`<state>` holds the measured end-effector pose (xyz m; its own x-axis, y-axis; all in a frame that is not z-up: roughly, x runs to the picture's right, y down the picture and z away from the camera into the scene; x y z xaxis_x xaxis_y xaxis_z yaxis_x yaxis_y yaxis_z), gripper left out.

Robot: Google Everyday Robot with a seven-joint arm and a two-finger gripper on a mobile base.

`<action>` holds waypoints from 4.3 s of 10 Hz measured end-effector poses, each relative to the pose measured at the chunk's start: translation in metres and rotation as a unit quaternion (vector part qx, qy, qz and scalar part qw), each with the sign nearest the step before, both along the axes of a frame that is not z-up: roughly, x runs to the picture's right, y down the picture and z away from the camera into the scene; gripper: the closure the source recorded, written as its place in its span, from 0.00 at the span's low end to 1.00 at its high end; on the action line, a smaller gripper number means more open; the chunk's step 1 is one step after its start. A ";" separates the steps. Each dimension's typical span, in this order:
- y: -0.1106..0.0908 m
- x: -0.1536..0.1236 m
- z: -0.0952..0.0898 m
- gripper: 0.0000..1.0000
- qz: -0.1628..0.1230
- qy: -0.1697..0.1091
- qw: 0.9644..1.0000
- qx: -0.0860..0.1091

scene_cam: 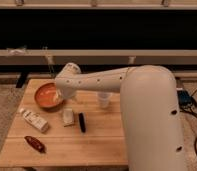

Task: Knock the eraser over

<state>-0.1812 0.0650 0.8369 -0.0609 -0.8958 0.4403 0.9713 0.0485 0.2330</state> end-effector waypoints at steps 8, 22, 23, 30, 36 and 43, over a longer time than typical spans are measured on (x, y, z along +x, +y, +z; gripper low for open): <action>0.000 0.000 0.000 0.20 0.000 0.000 1.000 0.000; 0.000 0.000 0.000 0.20 -0.001 0.001 1.000 0.000; -0.001 0.004 0.001 0.20 0.004 0.010 1.000 0.001; 0.028 0.080 -0.041 0.20 0.020 0.072 0.997 -0.025; 0.067 0.053 -0.079 0.20 0.023 0.045 0.994 -0.095; 0.075 0.009 -0.088 0.20 0.049 -0.016 0.987 -0.152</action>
